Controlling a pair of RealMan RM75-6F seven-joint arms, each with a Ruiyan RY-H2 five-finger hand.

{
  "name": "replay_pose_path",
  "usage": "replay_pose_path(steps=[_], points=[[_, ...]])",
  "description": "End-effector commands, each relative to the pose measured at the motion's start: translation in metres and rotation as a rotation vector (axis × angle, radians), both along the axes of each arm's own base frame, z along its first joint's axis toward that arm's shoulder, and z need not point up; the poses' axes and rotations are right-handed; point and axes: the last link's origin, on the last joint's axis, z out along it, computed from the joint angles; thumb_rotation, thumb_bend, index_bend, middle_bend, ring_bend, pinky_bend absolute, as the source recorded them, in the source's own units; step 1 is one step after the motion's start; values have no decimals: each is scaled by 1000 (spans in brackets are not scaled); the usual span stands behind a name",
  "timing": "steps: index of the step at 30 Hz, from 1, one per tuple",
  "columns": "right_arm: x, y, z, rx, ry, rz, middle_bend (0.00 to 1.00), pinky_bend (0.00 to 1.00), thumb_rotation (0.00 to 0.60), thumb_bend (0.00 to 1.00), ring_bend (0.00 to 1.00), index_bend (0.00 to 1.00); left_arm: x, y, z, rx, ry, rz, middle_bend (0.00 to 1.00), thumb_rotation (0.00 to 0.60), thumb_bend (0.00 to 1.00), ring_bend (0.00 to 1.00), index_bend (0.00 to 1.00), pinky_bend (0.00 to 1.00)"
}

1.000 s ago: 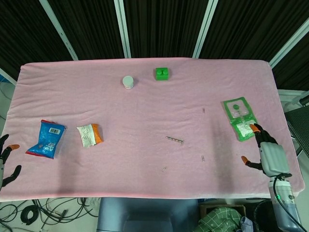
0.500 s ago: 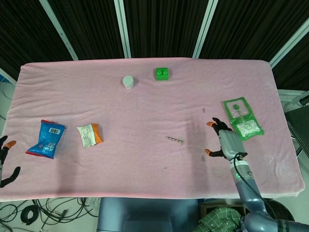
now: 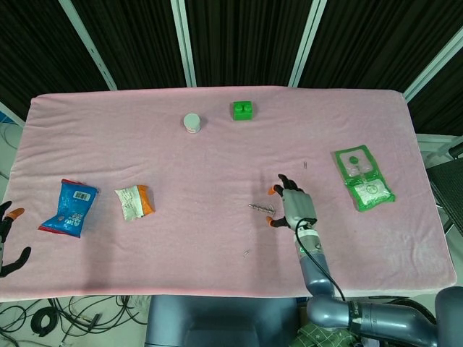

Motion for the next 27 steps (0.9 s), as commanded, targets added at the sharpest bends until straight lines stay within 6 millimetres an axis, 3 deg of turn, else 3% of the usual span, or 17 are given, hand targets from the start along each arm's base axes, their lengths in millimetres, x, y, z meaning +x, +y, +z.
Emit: replay_pose_path(steps=[1, 11, 27], points=[[13, -6, -14, -3, -6, -10, 33, 210, 600, 174, 78, 379, 0, 1, 0, -3, -1, 0, 51, 600, 298, 0, 179, 0], [27, -21, -57, 33, 3, -83, 33, 210, 600, 209, 78, 405, -1, 4, 0, -1, -17, -12, 51, 600, 298, 0, 184, 0], [26, -31, -83, 27, 20, -150, 33, 210, 600, 263, 78, 465, 0, 4, 0, 11, -32, -29, 51, 600, 298, 0, 193, 0]])
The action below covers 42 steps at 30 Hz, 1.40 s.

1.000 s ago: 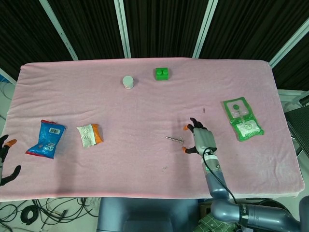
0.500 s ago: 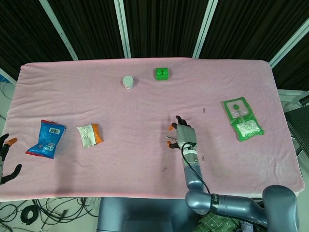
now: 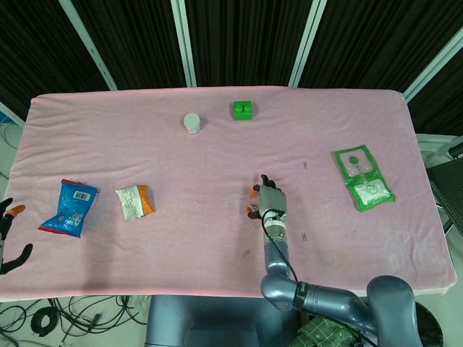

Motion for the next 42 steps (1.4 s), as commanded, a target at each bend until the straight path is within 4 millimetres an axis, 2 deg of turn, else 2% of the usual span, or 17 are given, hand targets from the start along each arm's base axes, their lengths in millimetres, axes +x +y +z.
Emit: replay_pose_path(steps=[1, 17, 42], points=[[1, 0, -5, 7, 1, -8, 33, 210, 600, 263, 78, 465, 0, 0, 0, 0, 0, -1, 51, 600, 298, 0, 193, 0], [-8, -3, -17, 0, 52, -47, 33, 210, 600, 262, 78, 497, 1, 1, -2, -2, 3, 2, 51, 600, 298, 0, 201, 0], [-3, 9, -25, 18, 87, -35, 53, 210, 600, 284, 83, 564, 1, 1, -1, 5, -2, -2, 50, 600, 298, 0, 210, 0]])
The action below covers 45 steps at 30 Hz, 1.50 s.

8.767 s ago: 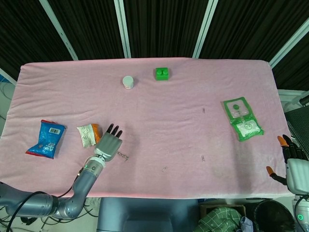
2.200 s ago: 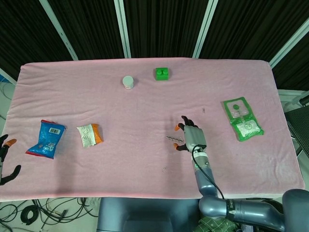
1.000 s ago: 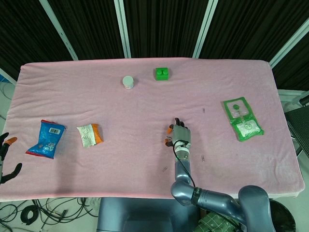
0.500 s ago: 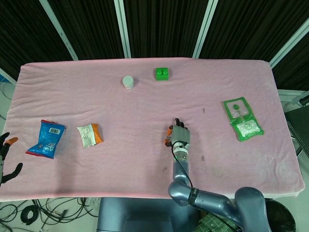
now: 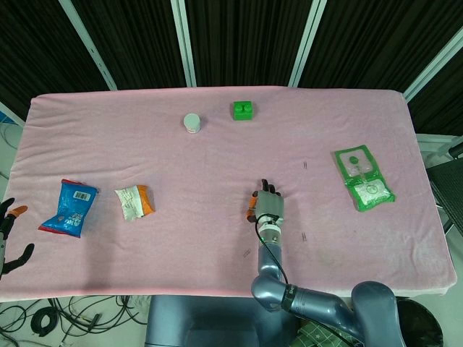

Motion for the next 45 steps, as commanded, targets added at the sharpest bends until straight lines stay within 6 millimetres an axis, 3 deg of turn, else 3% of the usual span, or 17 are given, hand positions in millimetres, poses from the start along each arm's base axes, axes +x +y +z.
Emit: replay_pose_path(steps=[1, 24, 37, 45], points=[[2, 1, 0, -3, -3, 8, 56, 210, 600, 284, 84, 564, 0, 0, 0, 2, 0, 0, 50, 600, 298, 0, 210, 0], [0, 1, 1, 12, 30, 31, 49, 208, 600, 288, 78, 481, 0, 1, -1, 6, -1, 3, 48, 600, 298, 0, 211, 0], [-2, 1, 2, 20, 31, 25, 51, 208, 600, 303, 78, 568, 1, 1, -2, 2, -2, 3, 48, 600, 298, 0, 216, 0], [-5, 2, 1, 30, 46, 21, 51, 208, 600, 313, 78, 571, 1, 1, -2, 10, -6, 4, 48, 600, 298, 0, 219, 0]])
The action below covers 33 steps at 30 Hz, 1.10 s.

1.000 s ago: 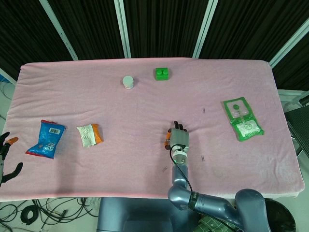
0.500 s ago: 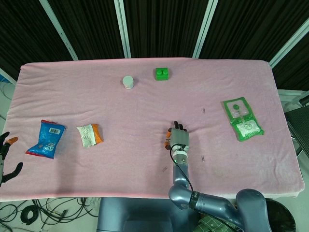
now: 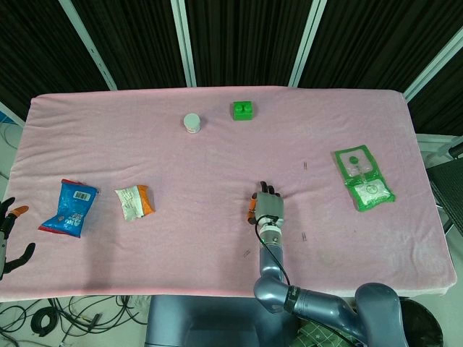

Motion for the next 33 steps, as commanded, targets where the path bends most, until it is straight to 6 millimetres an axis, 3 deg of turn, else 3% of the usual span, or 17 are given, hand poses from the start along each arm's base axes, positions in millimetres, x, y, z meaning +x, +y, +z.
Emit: replay_pose_path(steps=[1, 33], points=[[-1, 0, 0, 4, 6, 0, 51, 208, 600, 313, 78, 572, 0, 0, 0, 2, 0, 2, 48, 600, 298, 0, 219, 0], [-6, 1, 2, 32, 31, -11, 50, 208, 600, 321, 78, 502, 1, 0, 0, 10, -6, 1, 45, 600, 298, 0, 224, 0]])
